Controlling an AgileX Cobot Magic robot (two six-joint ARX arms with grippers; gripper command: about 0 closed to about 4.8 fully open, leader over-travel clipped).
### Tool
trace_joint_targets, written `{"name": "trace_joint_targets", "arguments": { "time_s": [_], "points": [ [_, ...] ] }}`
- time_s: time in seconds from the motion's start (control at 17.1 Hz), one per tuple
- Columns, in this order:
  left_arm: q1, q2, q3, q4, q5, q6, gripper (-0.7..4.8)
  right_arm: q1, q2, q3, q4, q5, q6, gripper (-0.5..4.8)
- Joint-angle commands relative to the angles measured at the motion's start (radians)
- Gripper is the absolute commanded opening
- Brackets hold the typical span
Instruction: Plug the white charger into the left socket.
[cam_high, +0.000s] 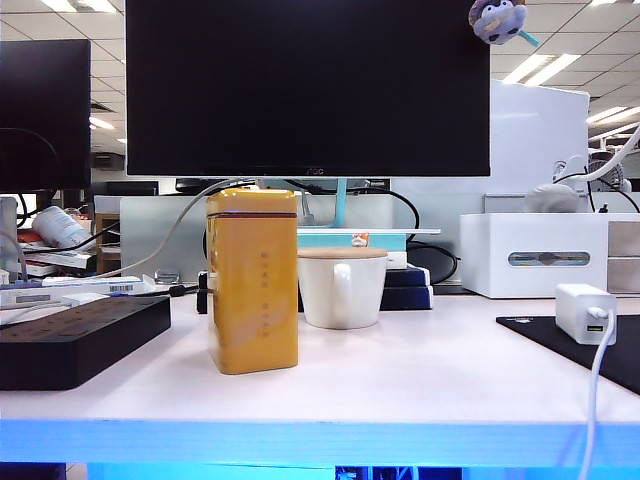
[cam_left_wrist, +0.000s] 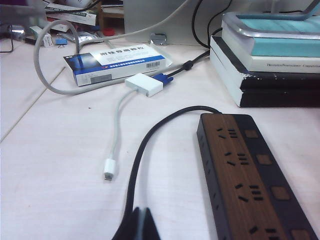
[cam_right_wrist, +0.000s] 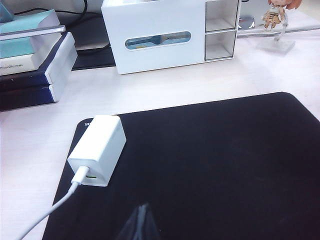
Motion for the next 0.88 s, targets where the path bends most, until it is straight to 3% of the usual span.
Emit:
{"name": "trace_joint_targets", "arguments": {
  "time_s": [0.06,0.53,0.64,0.88],
  "points": [
    [0.000,-0.002,0.000,-0.016,0.002,-0.002,-0.02,0.001,0.009,-0.009,-0.001,-0.003,0.003,-0.01],
    [0.000,-0.002,0.001,0.009,0.002,-0.014,-0.03,0.000,0.036,-0.006,0.032,-0.027,0.036,-0.01],
    [0.000,-0.002,0.048,0.145,-0.010,-0.059,-0.03,0.000,0.037,0.054,0.034,0.005,0.098,-0.02],
    [0.000,0.015,0.174,0.173,-0.098,-0.058,-0.03,0.000,0.049,0.219,-0.030,0.051,0.116,-0.02]
  ]
}}
